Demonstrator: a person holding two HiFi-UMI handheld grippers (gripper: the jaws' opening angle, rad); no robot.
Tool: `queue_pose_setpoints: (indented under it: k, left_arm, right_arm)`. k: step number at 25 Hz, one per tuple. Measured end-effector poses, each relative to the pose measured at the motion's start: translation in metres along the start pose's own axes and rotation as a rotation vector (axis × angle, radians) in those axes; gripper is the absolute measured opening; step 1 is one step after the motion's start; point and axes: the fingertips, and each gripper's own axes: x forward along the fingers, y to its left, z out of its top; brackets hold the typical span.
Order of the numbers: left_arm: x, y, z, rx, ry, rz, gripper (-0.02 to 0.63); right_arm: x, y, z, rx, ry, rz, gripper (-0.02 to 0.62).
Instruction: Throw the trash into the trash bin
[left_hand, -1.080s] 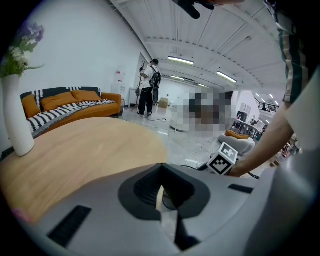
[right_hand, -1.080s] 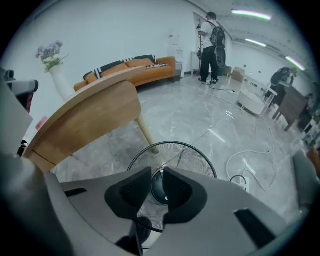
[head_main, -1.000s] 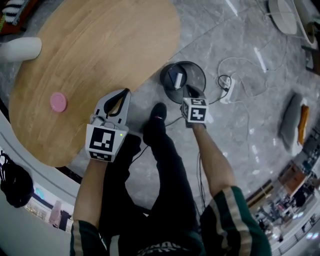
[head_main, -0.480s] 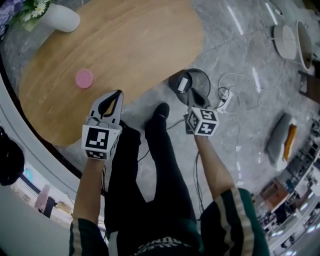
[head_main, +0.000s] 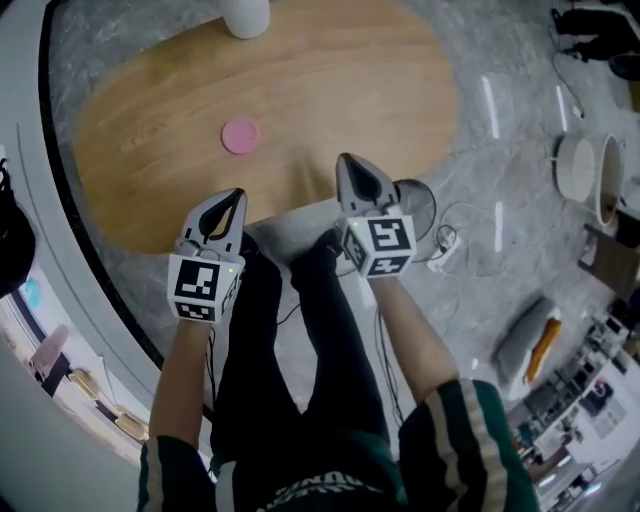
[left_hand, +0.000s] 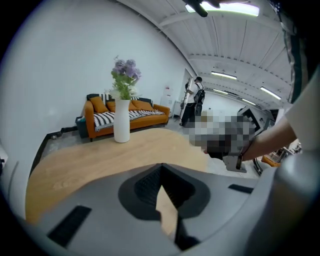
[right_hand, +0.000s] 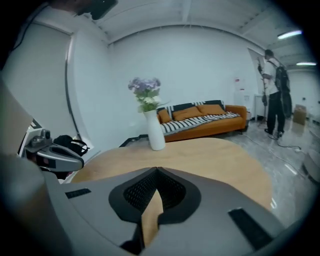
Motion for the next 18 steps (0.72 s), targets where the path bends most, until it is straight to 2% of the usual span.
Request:
queue_pose_setpoints:
  k: [4, 10, 14, 15, 16, 18]
  left_arm:
    - [-0.03, 0.032, -0.013, -0.076, -0.014, 0.102, 0.0]
    - [-0.065, 0.074, -0.036, -0.14, -0.035, 0.182, 0.0]
    - [-0.084, 0.094, -0.053, -0.178, -0.042, 0.225, 0.0]
    - [-0.087, 0.097, -0.057, -0.186, -0.042, 0.232, 0.0]
    - [-0.089, 0.1, -0.06, -0.195, -0.043, 0.237, 0.0]
    - [-0.094, 0.105, -0.065, -0.208, -0.045, 0.245, 0.0]
  right_arm:
    - [0.031, 0.056, 0.019, -0.143, 0.011, 0.154, 0.002]
    - [0.063, 0.11, 0.015, -0.241, 0.062, 0.237, 0.016]
    - [0.078, 0.141, 0.01, -0.235, 0.079, 0.294, 0.218]
    - [0.081, 0.147, 0.011, -0.231, 0.074, 0.302, 0.241]
    - [0.082, 0.151, 0.01, -0.232, 0.074, 0.304, 0.29]
    - [0.086, 0.153, 0.004, -0.243, 0.099, 0.294, 0.331]
